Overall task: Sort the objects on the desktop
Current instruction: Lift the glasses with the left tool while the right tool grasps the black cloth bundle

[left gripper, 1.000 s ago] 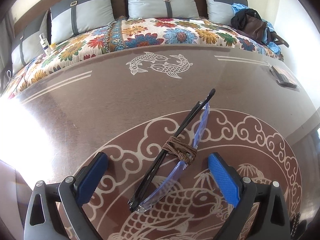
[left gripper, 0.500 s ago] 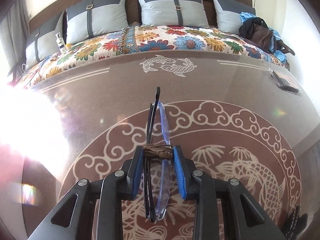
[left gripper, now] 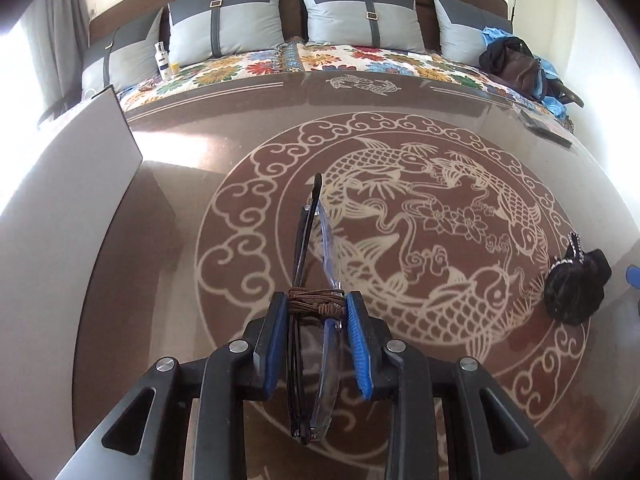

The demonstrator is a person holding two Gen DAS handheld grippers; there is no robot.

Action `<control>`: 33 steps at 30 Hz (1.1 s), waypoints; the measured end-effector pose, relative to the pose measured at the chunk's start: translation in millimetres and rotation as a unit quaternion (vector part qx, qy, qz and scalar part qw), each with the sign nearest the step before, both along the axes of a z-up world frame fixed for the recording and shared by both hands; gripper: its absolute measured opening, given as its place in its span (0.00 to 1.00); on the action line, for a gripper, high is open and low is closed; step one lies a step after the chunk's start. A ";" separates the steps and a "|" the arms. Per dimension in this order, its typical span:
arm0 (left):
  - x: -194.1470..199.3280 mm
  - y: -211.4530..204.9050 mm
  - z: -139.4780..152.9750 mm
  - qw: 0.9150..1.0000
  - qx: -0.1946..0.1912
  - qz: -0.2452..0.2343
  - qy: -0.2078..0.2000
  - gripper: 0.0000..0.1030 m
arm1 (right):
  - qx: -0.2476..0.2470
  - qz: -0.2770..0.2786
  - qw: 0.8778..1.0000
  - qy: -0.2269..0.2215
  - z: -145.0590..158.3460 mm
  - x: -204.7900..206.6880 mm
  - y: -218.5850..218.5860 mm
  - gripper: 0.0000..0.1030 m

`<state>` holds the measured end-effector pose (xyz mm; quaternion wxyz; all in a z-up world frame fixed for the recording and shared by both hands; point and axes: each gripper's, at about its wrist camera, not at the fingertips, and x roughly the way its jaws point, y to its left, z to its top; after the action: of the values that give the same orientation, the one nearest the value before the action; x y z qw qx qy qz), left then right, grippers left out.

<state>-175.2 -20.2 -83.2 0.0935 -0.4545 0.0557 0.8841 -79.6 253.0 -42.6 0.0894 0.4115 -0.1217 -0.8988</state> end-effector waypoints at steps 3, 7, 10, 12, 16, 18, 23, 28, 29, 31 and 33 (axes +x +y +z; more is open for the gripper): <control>25.2 -7.8 -0.2 1.000 0.004 0.003 -0.002 0.29 | 0.032 -0.019 0.999 0.002 1.5 2.5 6.0 1.00; 53.4 -16.0 -1.3 1.000 0.007 0.000 0.003 0.29 | 0.071 -0.065 0.995 0.002 10.0 13.5 31.5 1.00; 65.0 -19.2 -1.6 1.000 0.012 -0.004 0.007 0.29 | 0.057 -0.033 0.997 -0.025 5.4 19.8 31.8 1.00; 68.1 -21.5 -1.7 1.000 0.015 -0.005 0.008 0.28 | 0.076 -0.007 0.996 -0.044 -3.6 24.9 18.2 1.00; 75.3 -22.4 -2.1 1.000 0.015 -0.008 0.011 0.29 | 0.096 0.019 0.993 -0.062 -12.6 20.4 -10.5 1.00; 79.4 -23.1 -2.6 1.000 0.017 -0.008 0.015 0.28 | 0.047 0.027 0.997 -0.061 -6.2 17.8 -23.9 1.00; 82.2 -24.0 -3.0 1.000 0.020 -0.005 0.019 0.28 | -0.065 -0.064 0.990 -0.109 -16.4 -5.1 -56.8 1.00; 83.8 -23.6 -2.6 1.000 0.017 -0.003 0.016 0.28 | 0.026 -0.135 0.986 -0.097 -22.9 -57.2 -92.8 1.00; 84.6 -24.2 -2.7 1.000 0.017 -0.003 0.016 0.28 | 0.041 -0.144 0.984 -0.097 -24.9 -66.0 -93.2 1.00; 87.5 -26.6 -2.3 1.000 0.023 -0.003 0.016 0.28 | 0.049 -0.139 0.984 -0.095 -32.0 -75.0 -89.5 0.90; 92.8 -31.1 -2.1 0.999 0.037 -0.004 0.016 0.28 | 0.075 -0.129 0.986 -0.068 -28.0 -67.3 -82.5 0.32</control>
<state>-82.4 -51.4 -85.2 0.1128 -0.4360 0.0260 0.8925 -147.0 170.5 -70.6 -0.0673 0.4579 -0.1120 -0.8793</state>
